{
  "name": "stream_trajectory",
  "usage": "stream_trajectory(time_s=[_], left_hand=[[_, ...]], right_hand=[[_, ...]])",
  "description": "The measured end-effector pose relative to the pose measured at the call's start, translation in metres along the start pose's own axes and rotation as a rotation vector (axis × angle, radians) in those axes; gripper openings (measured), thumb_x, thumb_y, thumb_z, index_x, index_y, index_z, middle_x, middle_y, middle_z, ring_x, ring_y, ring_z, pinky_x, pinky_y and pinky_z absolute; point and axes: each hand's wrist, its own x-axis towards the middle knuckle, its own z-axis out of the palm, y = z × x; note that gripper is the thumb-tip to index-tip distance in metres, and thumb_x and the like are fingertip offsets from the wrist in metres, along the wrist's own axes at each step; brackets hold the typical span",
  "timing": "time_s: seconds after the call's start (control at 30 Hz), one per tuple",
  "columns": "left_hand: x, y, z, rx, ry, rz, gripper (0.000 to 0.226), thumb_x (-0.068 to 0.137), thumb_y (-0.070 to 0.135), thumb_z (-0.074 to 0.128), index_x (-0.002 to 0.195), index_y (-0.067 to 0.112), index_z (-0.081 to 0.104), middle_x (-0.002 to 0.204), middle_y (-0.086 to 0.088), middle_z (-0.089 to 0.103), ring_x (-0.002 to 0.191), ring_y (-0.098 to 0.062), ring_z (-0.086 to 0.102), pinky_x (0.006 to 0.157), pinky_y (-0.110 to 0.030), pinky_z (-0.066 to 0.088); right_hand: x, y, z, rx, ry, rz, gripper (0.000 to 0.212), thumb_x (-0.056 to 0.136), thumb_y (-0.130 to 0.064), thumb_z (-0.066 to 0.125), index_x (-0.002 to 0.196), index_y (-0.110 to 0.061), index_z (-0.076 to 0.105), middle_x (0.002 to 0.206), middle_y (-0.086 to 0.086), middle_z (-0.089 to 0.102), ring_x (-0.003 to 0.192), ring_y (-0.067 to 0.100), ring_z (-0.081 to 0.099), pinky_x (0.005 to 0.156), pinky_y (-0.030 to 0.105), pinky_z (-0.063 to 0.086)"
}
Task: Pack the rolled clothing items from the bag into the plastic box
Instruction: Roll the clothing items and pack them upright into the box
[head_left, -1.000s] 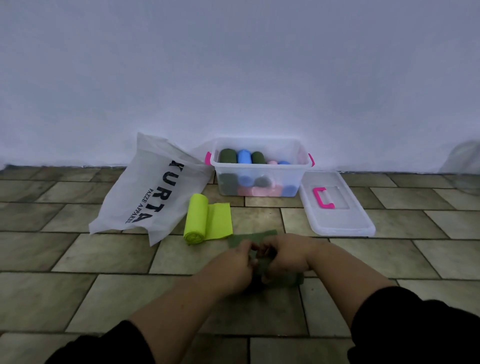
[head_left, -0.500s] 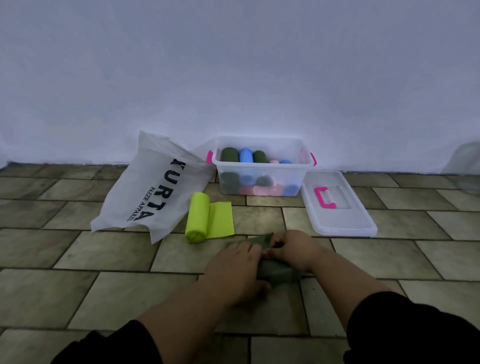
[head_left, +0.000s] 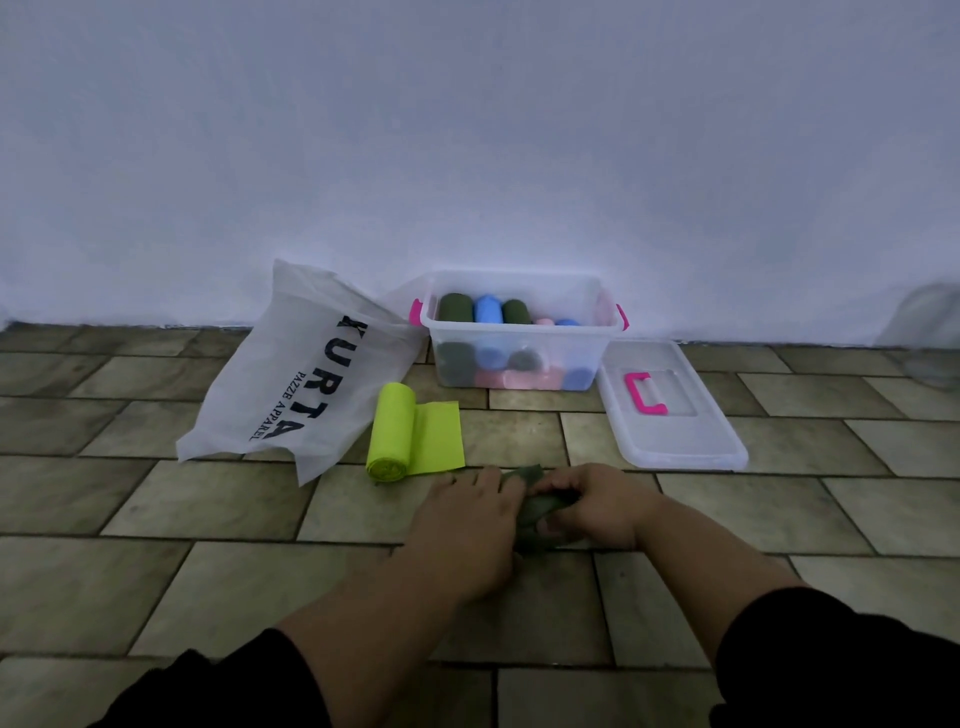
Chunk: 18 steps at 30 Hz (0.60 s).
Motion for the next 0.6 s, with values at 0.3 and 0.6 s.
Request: stream_trajectory(time_s=[0.3, 0.6], left_hand=[[0.024, -0.021, -0.015, -0.153, -0.255, -0.168, 0.028, 0.093, 0.04, 0.045, 0.113, 0.021, 0.048, 0.119, -0.006, 0.059, 0.105, -0.026, 0.055, 0.089, -0.041, 0.036], [0.007, -0.01, -0.013, -0.856, 0.092, -0.714, 0.077, 0.082, 0.037, 0.066, 0.144, 0.028, 0.022, 0.139, -0.012, 0.028, 0.12, -0.031, 0.043, 0.086, -0.036, 0.049]], right_hand=[[0.0, -0.002, 0.019, -0.326, 0.24, -0.313, 0.044, 0.07, -0.028, 0.072, 0.109, -0.027, 0.053, 0.103, -0.006, 0.055, 0.092, 0.011, 0.051, 0.076, 0.027, 0.042], [0.005, -0.009, 0.026, -0.199, 0.222, 0.078, 0.026, 0.081, -0.044, 0.065, 0.094, -0.026, 0.051, 0.085, -0.004, 0.062, 0.073, 0.012, 0.058, 0.057, 0.027, 0.043]])
